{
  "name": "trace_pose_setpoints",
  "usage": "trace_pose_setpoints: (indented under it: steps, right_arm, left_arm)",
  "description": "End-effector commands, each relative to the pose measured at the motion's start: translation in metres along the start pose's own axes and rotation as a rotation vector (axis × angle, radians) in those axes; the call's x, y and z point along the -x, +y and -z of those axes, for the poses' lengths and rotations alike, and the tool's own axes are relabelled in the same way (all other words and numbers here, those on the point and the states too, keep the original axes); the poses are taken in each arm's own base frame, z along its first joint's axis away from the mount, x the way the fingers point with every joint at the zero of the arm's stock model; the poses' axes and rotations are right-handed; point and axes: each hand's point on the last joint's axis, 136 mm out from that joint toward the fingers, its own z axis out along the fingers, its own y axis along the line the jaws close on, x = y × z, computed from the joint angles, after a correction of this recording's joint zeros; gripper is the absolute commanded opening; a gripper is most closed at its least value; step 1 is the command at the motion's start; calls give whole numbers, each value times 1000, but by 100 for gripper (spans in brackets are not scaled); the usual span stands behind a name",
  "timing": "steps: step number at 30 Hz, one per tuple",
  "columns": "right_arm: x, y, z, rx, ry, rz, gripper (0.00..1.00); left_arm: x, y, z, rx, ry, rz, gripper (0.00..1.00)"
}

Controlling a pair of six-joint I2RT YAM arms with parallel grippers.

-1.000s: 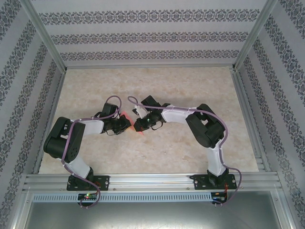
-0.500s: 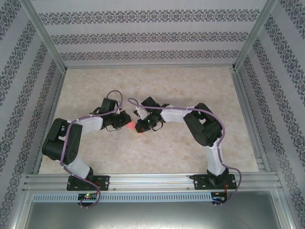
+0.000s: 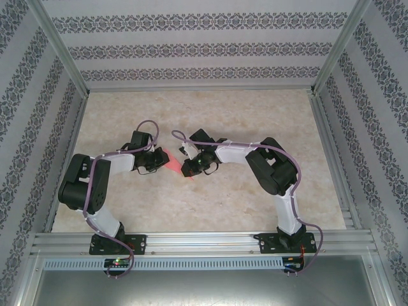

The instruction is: Fold a paper plane with a square sheet of paper (pick it up from the middle)

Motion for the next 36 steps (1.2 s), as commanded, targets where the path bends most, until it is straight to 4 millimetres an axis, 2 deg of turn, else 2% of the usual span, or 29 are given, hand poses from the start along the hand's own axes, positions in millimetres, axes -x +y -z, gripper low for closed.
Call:
trace_pose_setpoints:
  steps: [1, 11, 20, 26, 28, 31, 36]
  right_arm:
    - [-32, -30, -12, -68, 93, -68, 0]
    - [-48, -34, -10, -89, 142, -79, 0]
    - [-74, -48, -8, -106, 184, -122, 0]
    - [-75, -47, -9, -96, 174, -138, 0]
    - [-72, -46, -8, -92, 165, -141, 0]
    - [-68, -41, -8, -79, 150, -143, 1]
    - [-61, -33, -7, -60, 126, -147, 1]
  left_arm:
    - [6, 12, -1, 20, -29, -19, 13]
    - [8, 50, -1, 86, -12, 16, 13]
    - [46, 80, 20, 91, -120, 180, 14]
    - [66, 97, 32, 87, -181, 257, 14]
    - [72, 94, 38, 79, -189, 263, 14]
    - [79, 76, 48, 27, -205, 247, 15]
    - [71, 49, 70, 1, -230, 182, 16]
